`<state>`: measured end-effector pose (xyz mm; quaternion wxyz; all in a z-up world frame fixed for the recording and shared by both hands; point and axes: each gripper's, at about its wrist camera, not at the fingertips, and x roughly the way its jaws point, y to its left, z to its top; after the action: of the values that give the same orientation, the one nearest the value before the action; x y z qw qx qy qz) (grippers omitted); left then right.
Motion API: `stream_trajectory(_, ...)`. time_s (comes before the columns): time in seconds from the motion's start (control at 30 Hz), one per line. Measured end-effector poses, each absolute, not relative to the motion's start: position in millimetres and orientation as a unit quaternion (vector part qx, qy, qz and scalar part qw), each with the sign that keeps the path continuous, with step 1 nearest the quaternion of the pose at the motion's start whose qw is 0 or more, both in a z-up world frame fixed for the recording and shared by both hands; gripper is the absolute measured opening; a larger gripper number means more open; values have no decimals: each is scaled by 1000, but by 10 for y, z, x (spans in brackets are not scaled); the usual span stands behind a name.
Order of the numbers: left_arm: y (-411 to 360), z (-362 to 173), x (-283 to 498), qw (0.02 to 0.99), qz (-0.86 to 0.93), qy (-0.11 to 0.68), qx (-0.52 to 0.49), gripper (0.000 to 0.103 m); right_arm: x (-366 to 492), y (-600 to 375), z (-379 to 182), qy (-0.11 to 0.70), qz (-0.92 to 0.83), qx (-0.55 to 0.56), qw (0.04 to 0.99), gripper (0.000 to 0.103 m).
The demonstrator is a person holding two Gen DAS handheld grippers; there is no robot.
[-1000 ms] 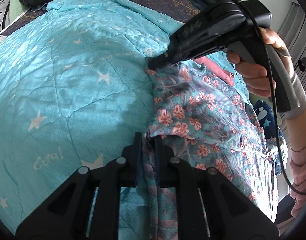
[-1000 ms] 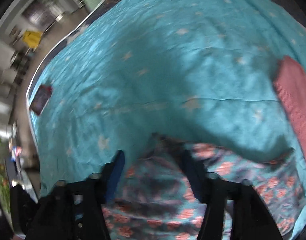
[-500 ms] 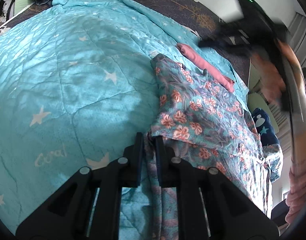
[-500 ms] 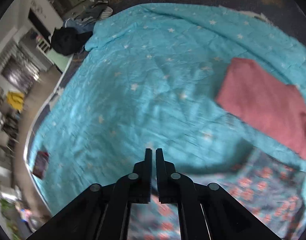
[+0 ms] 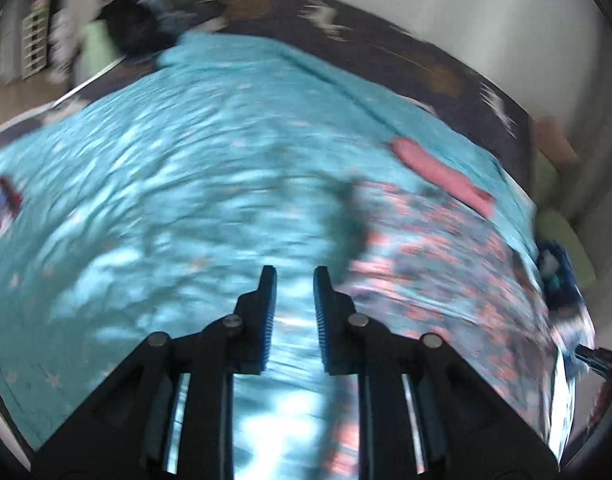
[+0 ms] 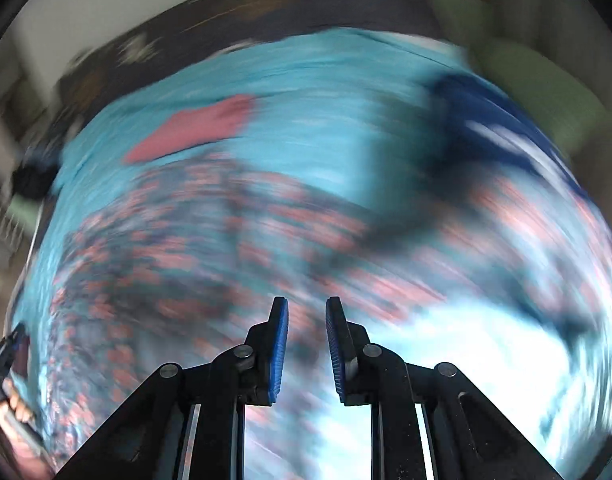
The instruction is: Fold small clothes
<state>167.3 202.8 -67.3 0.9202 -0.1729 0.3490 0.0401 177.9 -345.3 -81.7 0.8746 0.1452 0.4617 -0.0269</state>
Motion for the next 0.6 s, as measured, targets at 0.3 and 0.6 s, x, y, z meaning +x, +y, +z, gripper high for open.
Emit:
stream_trajectory(0.3,46,-281,1795,918,-139,368,-48,61,993,-4602,-1094,407,-52,310,858,44)
stream_trajectory(0.6,-940,-454,1860,896,-185,403,-6,61,743,-5663,-1498,351,-84,454,814,59)
